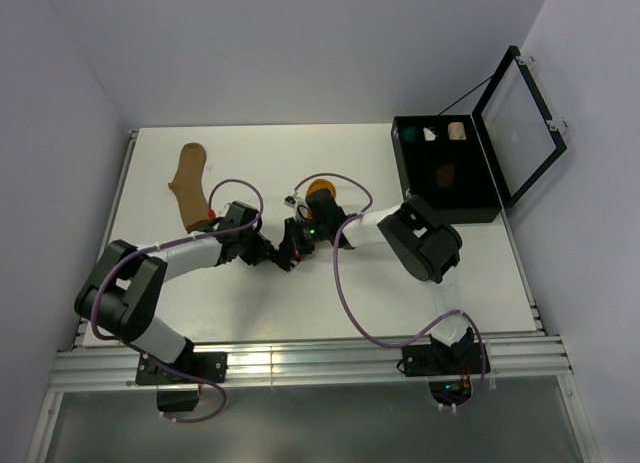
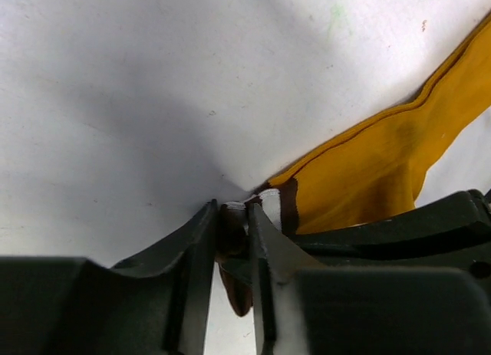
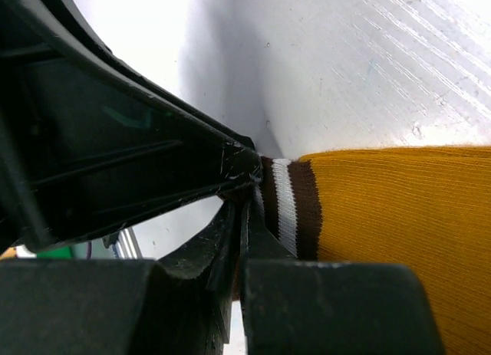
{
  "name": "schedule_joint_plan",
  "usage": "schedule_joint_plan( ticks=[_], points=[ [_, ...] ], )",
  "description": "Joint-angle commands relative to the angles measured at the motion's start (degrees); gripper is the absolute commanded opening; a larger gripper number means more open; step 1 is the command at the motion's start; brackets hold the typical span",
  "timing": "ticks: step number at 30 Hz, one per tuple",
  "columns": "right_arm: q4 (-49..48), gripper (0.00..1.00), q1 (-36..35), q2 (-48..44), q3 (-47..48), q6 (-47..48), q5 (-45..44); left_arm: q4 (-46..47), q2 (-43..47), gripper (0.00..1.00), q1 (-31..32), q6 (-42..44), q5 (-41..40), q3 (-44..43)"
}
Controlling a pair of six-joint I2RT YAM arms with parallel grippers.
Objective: Roll the socks
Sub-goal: Roll the sock at the center of the board.
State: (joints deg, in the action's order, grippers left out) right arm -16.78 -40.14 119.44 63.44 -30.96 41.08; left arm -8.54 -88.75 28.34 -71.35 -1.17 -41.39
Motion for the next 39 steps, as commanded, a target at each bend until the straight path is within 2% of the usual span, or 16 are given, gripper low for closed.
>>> schedule_joint_plan(
  ticks=[1, 3, 5, 6, 8, 10, 15, 24, 32, 37, 38, 39],
  points=[
    [0.17, 0.06, -1.08, -0.34, 0.55, 2.92, -5.39, -1.65, -1.25, 0.28, 0.84, -1.16, 0.64, -0.8],
    [-0.97, 0.08, -1.34, -1.13, -0.68, 3.01, -5.83, -2.36, -1.69, 0.19, 0.84, -0.98, 0.29, -1.15],
    [-3.61, 0.14, -1.69, -2.89, -2.78, 2.92, -6.89, -3.32, -2.13, 0.11, 0.84, -0.98, 0.2, -1.5],
    [-4.49, 0.18, -1.87, -3.5, -3.49, 3.18, -7.33, -3.68, -2.3, 0.08, 0.84, -0.9, -0.15, -1.77],
    [-6.51, 0.33, -2.4, -5.61, -5.59, 3.71, -9.7, -4.64, -2.74, 0.02, 0.84, -0.46, -0.41, -2.64],
    [-7.22, 0.45, -2.75, -7.8, -6.74, 5.38, -11.1, -5.96, -3.18, 0.01, 0.84, 0.07, -0.85, -3.52],
    [-6.79, 0.54, -5.21, -12.64, -10.35, 11.08, -18.04, -7.98, -3.45, 0.01, 0.84, 0.77, -1.29, -4.93],
    [-3.0, 0.55, -13.9, -15.55, -12.46, 22.59, -36.58, -10.97, -3.89, 0.01, 0.84, 1.92, -1.73, -7.74],
    [-0.54, 0.54, -21.55, -13.88, -11.85, 27.09, -53.71, -12.03, -4.5, 0.01, 0.67, 2.18, -1.56, -8.8],
    [-0.8, 0.45, -23.93, -12.91, -12.9, 28.15, -59.0, -12.29, -4.59, 0.0, 0.49, 2.45, -1.82, -9.24],
    [-0.89, 0.42, -23.93, -13.09, -13.16, 27.8, -59.62, -12.38, -4.68, 0.0, 0.32, 2.62, -1.82, -9.24],
    [-1.41, 0.34, -23.93, -13.26, -13.43, 27.62, -59.71, -12.38, -4.68, 0.0, 0.23, 2.71, -1.82, -9.24]
  ],
)
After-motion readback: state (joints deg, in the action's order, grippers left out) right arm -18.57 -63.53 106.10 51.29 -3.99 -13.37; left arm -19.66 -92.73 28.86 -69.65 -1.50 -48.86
